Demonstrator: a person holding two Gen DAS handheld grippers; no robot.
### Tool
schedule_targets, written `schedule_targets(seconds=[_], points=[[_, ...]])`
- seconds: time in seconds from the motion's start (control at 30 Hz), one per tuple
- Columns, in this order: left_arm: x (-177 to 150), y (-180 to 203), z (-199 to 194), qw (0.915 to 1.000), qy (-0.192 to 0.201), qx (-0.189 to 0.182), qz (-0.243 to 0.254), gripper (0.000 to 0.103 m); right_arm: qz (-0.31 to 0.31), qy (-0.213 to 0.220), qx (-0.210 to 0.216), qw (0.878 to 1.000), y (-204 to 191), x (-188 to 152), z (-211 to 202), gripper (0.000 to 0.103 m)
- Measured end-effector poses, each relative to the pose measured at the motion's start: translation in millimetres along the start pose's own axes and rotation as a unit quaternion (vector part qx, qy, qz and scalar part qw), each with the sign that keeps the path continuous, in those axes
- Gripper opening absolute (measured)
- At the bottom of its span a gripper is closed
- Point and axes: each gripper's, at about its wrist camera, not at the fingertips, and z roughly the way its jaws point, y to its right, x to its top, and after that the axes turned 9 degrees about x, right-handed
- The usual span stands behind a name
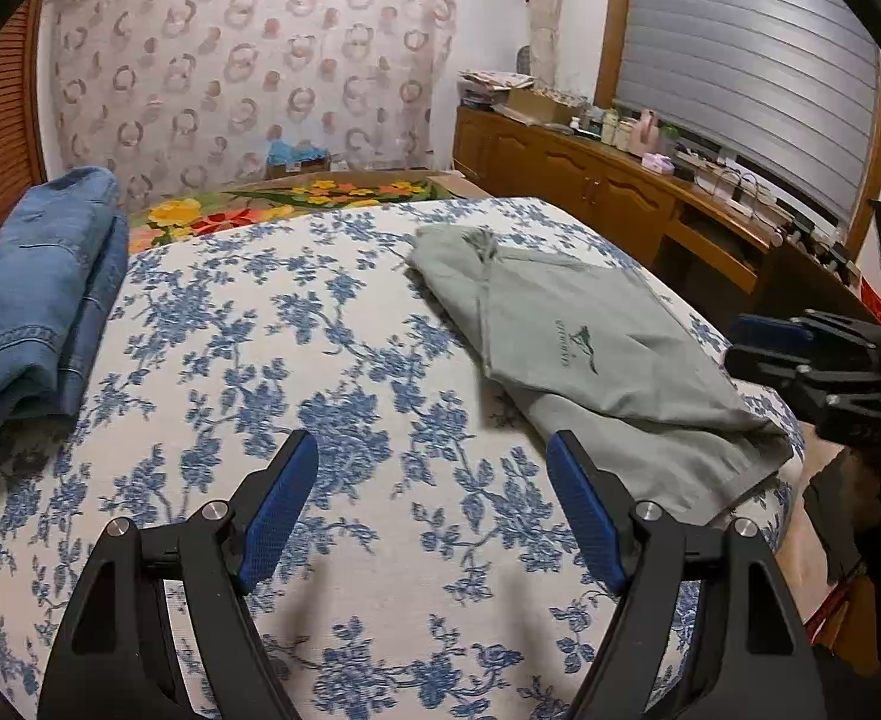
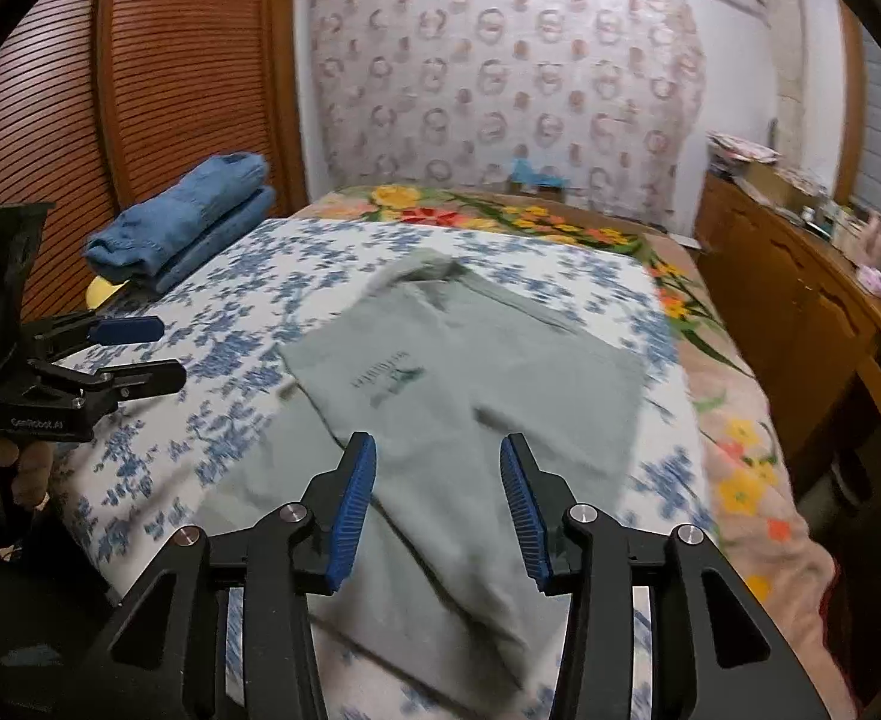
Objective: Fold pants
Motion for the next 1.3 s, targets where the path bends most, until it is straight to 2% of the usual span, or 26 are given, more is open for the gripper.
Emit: schedule_targets(seconds=[0.2, 0.37, 0.67, 0.97, 1.03, 1.17, 1.2, 1.3], points=[[-1, -10, -4, 0.9999, 0.005, 0.008, -0.006, 0.079, -0.005, -0.026, 0.041, 0.999, -1, 21, 36, 0.045], [-2, -16, -5, 0.9998, 0.007, 0.012, -0.011, 0.079, -0.009, -0.039, 0.055, 0.998, 1, 32, 54, 0.045], [-4, -28, -5, 0.9996, 0.007, 0.018, -0.021, 0.079, -0.033, -0.072, 0.081, 0.994, -19, 50, 103, 0.045], [-6, -34, -5, 0.9994, 0.005, 0.02, -0.026, 0.079, -0.06, -0.097, 0.073, 0.991, -31, 58, 138, 0.045], [-7, -34, -5, 0.9995, 0.004, 0.019, -0.026, 0.079, -0.072, -0.104, 0.063, 0.99, -36, 58, 145, 0.038], [-10, -31, -3, 0.9996, 0.0, 0.016, -0.024, 0.079, -0.085, -0.109, 0.057, 0.989, -38, 60, 146, 0.012], [-11, -31, -3, 0.9996, -0.001, 0.015, -0.023, 0.079, -0.085, -0.107, 0.059, 0.989, -37, 60, 145, 0.008], [-11, -27, 0, 0.9998, -0.002, 0.01, -0.018, 0.079, -0.076, -0.09, 0.075, 0.99, -31, 64, 134, 0.005]])
